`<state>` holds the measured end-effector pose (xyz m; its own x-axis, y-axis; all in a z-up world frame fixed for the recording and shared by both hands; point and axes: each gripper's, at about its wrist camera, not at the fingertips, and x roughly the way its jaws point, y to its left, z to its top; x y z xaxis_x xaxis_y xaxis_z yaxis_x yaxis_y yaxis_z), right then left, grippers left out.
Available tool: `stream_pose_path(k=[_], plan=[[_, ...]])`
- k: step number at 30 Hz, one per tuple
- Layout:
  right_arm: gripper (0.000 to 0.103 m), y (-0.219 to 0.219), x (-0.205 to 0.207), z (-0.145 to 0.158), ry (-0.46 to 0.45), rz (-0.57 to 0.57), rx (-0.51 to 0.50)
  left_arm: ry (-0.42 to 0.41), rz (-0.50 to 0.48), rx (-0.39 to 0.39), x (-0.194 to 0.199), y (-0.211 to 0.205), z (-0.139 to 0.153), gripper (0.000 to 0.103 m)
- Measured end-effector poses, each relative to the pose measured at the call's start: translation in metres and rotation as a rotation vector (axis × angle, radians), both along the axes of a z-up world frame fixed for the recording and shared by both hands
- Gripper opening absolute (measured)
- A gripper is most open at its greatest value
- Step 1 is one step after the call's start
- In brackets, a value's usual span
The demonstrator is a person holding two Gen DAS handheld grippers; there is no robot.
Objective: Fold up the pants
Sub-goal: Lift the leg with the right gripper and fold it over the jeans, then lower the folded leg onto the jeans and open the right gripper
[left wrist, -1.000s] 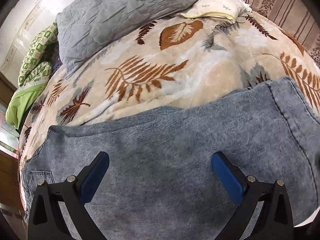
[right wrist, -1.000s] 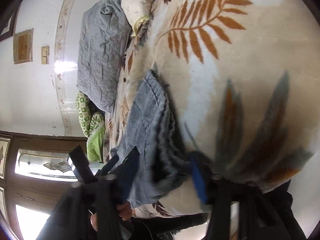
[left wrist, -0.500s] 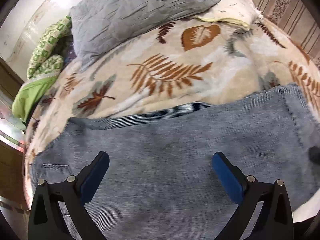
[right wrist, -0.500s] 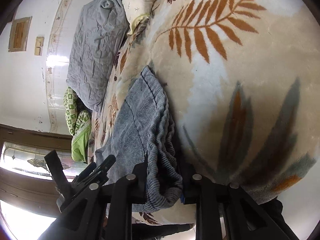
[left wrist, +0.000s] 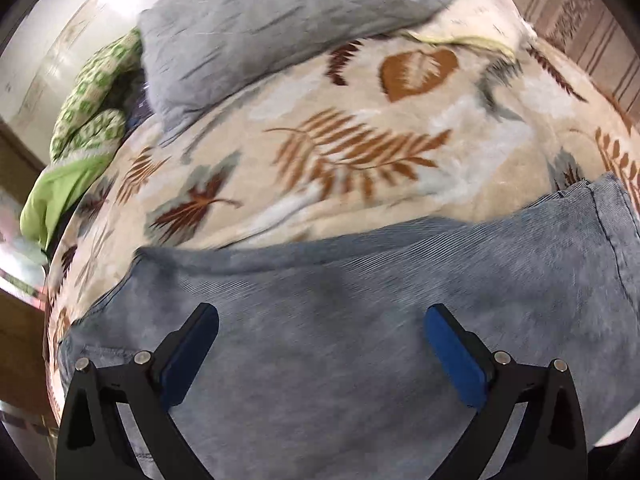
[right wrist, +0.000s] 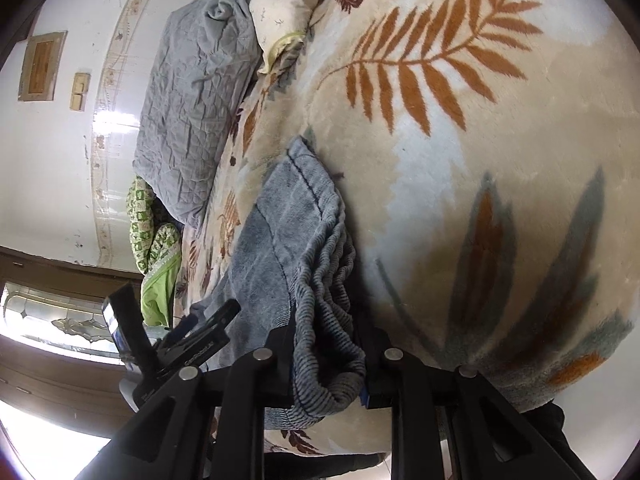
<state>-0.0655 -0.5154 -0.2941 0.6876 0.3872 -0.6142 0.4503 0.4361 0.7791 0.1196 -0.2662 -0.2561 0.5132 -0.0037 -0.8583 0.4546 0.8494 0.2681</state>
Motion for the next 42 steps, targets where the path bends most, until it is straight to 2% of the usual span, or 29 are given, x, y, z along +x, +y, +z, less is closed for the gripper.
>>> stream_pose_path(k=[2,5,9,12,15,17,25,29,32,36,37,38,40,42], plan=[[0.022,0.004,0.002,0.009,-0.032,0.004,-0.030,-0.001,0.035,0.013,-0.004,0.020,0.002,0.103],[0.022,0.010,0.004,0.021,-0.065,0.000,-0.059,0.049,0.074,0.014,-0.005,0.046,-0.004,0.103],[0.022,0.020,0.006,0.038,-0.076,-0.010,-0.123,0.109,0.086,0.006,0.002,0.059,-0.018,0.103],[0.022,0.031,0.009,0.052,-0.087,-0.004,-0.150,0.125,0.076,0.001,0.005,0.058,-0.009,0.103],[0.022,0.046,0.013,0.068,-0.088,0.022,-0.187,0.082,0.079,-0.059,0.004,0.066,0.011,0.103],[0.022,0.056,0.018,0.078,-0.091,0.048,-0.214,0.082,0.098,-0.088,0.007,0.076,0.019,0.103],[0.022,0.131,0.070,0.111,-0.086,0.247,-0.338,0.101,0.215,-0.184,0.014,0.148,0.033,0.103],[0.022,0.183,0.094,0.110,-0.068,0.365,-0.389,0.089,0.269,-0.219,0.017,0.192,0.036,0.103],[0.023,0.223,0.113,0.095,-0.027,0.472,-0.420,0.073,0.311,-0.221,0.016,0.221,0.036,0.103],[0.031,0.269,0.130,0.067,0.065,0.609,-0.505,0.075,0.367,-0.230,0.019,0.254,0.031,0.103],[0.039,0.279,0.133,0.060,0.078,0.650,-0.513,0.084,0.374,-0.236,0.020,0.259,0.030,0.103],[0.051,0.286,0.133,0.056,0.083,0.678,-0.516,0.090,0.377,-0.240,0.020,0.263,0.029,0.103],[0.065,0.298,0.128,0.052,0.041,0.731,-0.485,0.090,0.372,-0.242,0.022,0.264,0.028,0.103],[0.065,0.301,0.123,0.051,0.007,0.753,-0.478,0.080,0.357,-0.239,0.022,0.261,0.028,0.103]])
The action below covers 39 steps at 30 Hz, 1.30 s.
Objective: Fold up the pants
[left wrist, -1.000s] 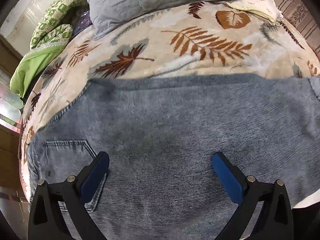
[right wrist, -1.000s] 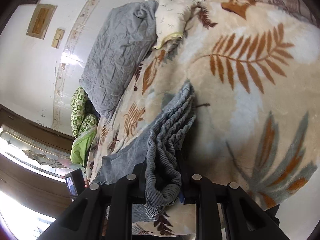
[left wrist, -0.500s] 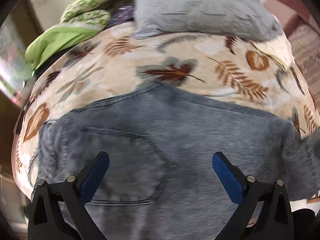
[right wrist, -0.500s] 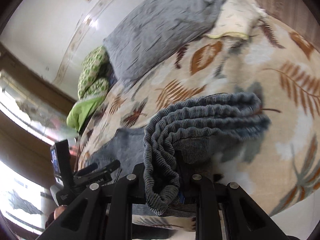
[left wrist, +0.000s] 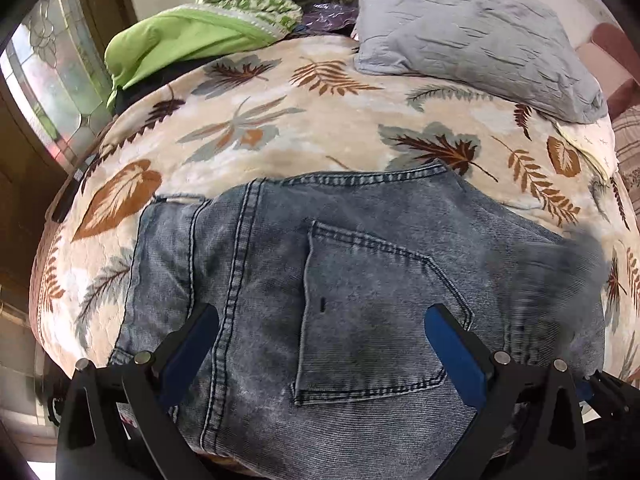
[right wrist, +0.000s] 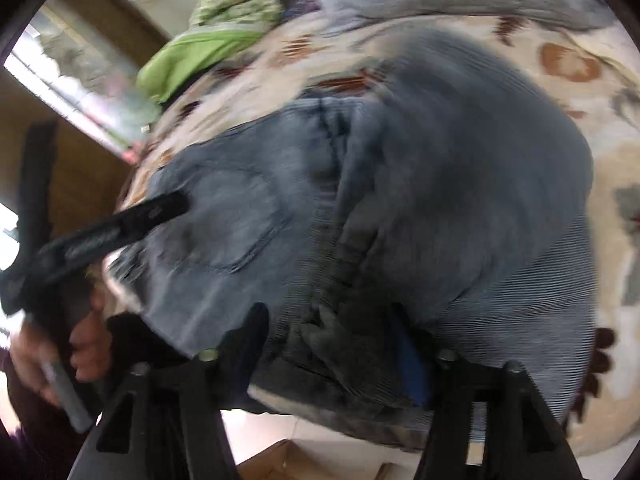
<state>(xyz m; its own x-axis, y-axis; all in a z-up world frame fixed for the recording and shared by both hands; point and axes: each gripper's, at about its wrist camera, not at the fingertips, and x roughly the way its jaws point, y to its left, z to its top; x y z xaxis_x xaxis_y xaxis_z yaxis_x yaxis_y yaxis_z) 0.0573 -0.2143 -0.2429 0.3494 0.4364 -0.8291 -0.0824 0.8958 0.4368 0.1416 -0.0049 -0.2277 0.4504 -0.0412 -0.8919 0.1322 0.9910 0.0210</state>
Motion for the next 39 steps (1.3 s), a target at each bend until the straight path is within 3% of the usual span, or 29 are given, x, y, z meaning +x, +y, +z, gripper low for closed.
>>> stream_pose_path(k=[4,8,11,15,19,25,29,35,39], plan=[[0.065,-0.028,-0.020,0.003,-0.059,-0.060,0.075,-0.010,-0.052,-0.021,-0.003,-0.015,0.003,0.103],[0.065,-0.083,-0.045,-0.001,-0.094,-0.217,0.185,-0.016,-0.122,-0.023,-0.003,-0.049,0.002,0.103],[0.065,-0.105,-0.048,-0.002,-0.115,-0.306,0.211,-0.017,-0.158,0.011,0.002,-0.081,-0.004,0.103],[0.063,-0.117,-0.050,-0.002,-0.130,-0.346,0.171,-0.090,-0.196,0.149,0.002,-0.124,-0.016,0.103],[0.049,-0.122,-0.047,-0.015,-0.072,-0.320,0.105,-0.091,-0.230,0.301,0.001,-0.145,-0.042,0.103],[0.047,-0.131,-0.047,-0.018,-0.039,-0.281,0.138,-0.084,-0.206,0.272,0.000,-0.132,-0.036,0.103],[0.047,-0.137,-0.047,-0.006,-0.108,-0.334,0.217,-0.124,-0.235,0.241,-0.022,-0.125,-0.023,0.103],[0.047,-0.137,-0.014,0.016,-0.190,-0.395,0.241,-0.150,-0.313,0.282,-0.058,-0.136,-0.028,0.103],[0.047,-0.128,0.012,0.017,-0.172,-0.393,0.242,-0.156,-0.315,0.294,-0.062,-0.138,-0.030,0.103]])
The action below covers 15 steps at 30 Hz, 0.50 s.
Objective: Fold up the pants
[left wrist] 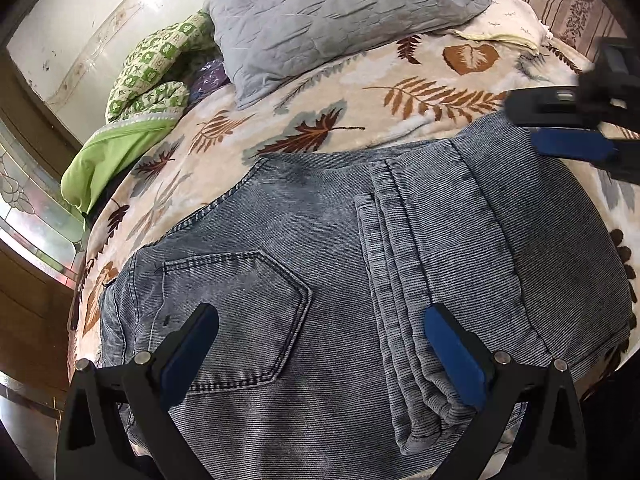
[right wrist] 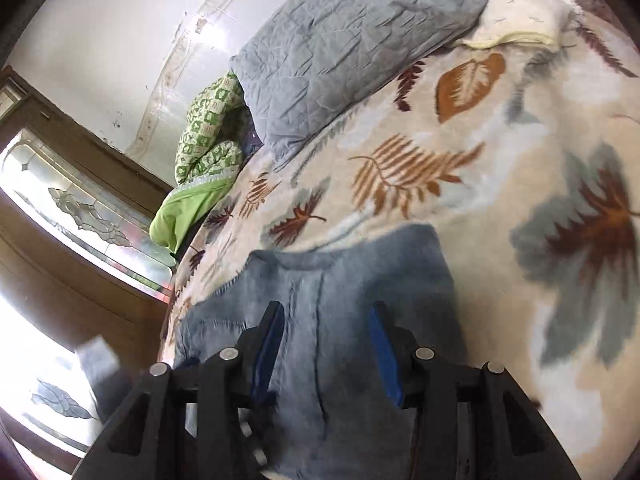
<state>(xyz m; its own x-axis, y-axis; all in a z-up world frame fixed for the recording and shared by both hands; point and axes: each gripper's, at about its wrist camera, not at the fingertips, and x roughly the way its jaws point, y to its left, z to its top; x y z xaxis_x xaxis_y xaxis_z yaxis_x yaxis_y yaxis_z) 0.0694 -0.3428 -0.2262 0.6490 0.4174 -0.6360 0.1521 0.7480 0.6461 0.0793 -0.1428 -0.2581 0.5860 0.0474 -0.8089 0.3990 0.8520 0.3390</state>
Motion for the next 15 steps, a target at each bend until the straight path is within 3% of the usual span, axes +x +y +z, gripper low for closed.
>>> stream_pose_path(k=[7,10,15], plan=[[0.049,0.011,0.040,-0.035,0.172,-0.004,-0.005,0.022,0.017,-0.017,0.002,0.003,-0.007,0.103],[0.050,0.009,0.049,-0.031,0.135,0.001,-0.023,0.026,0.016,-0.027,-0.001,0.007,-0.006,0.103],[0.050,-0.005,0.036,-0.017,0.040,-0.057,0.044,0.029,0.027,-0.061,-0.008,0.021,0.000,0.103]])
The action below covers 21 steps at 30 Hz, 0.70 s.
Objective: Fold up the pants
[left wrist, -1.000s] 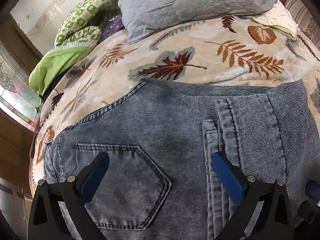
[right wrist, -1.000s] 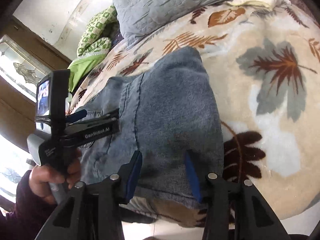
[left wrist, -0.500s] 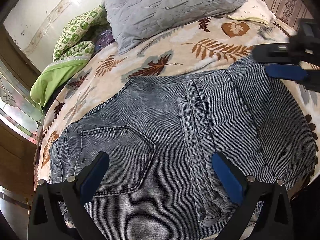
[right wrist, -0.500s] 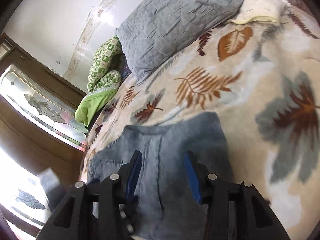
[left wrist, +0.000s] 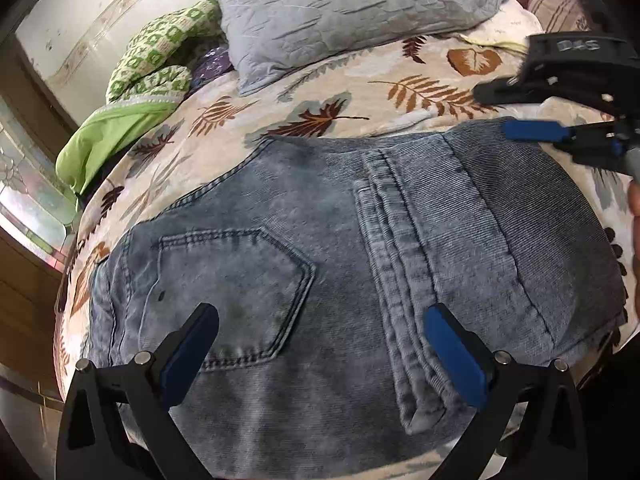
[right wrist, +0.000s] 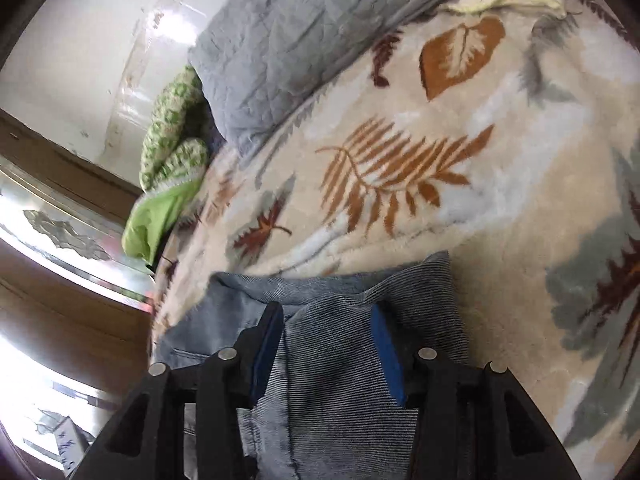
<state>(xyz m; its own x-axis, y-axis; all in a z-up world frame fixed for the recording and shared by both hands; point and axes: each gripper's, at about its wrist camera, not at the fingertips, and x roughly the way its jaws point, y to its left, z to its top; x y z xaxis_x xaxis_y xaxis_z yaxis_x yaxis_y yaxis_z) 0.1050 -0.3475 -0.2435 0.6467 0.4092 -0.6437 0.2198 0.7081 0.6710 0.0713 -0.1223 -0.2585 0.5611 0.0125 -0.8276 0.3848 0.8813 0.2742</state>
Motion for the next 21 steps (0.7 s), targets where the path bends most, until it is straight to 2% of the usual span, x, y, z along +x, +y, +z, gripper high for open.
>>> stream_pose_path(k=[3,8,15,17,21], plan=[[0.050,-0.009,-0.016,0.011,-0.051,-0.028,0.011,-0.004,0.020,-0.011,-0.004,0.009,0.004,0.103],[0.050,-0.017,-0.049,0.020,-0.046,-0.041,0.031,0.022,0.038,0.003,-0.002,0.015,-0.005,0.103],[0.050,-0.004,-0.088,0.006,0.048,0.010,0.020,0.024,0.046,-0.027,-0.001,0.019,-0.007,0.103],[0.050,0.000,-0.100,-0.002,0.098,0.012,0.012,0.025,0.042,-0.028,0.000,0.019,-0.008,0.103],[0.050,0.000,-0.113,-0.017,0.153,0.009,0.077,0.025,0.036,-0.028,0.001,0.020,-0.008,0.103]])
